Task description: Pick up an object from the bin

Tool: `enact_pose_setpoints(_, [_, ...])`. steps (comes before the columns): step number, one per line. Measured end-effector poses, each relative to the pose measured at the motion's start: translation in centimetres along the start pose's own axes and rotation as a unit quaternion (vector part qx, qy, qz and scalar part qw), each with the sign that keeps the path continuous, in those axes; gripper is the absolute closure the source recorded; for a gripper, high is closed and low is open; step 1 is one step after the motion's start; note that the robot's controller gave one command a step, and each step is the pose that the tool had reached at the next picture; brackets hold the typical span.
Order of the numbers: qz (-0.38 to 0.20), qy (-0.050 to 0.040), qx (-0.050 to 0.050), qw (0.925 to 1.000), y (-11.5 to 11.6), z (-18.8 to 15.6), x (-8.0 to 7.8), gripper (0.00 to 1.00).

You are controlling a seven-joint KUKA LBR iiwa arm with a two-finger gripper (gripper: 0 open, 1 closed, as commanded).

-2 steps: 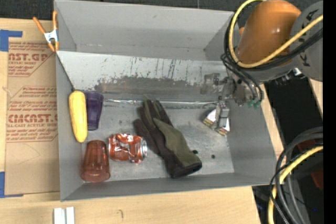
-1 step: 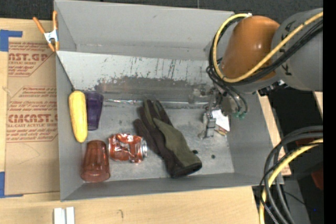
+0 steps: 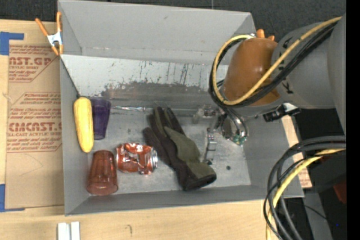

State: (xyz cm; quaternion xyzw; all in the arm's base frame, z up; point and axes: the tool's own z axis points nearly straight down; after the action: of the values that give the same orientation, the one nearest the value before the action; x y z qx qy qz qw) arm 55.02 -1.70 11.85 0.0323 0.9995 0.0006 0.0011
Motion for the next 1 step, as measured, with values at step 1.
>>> enact_pose_setpoints(1, [0.018,-0.0006,0.000,0.9998,1.05,4.51,2.09,0.00])
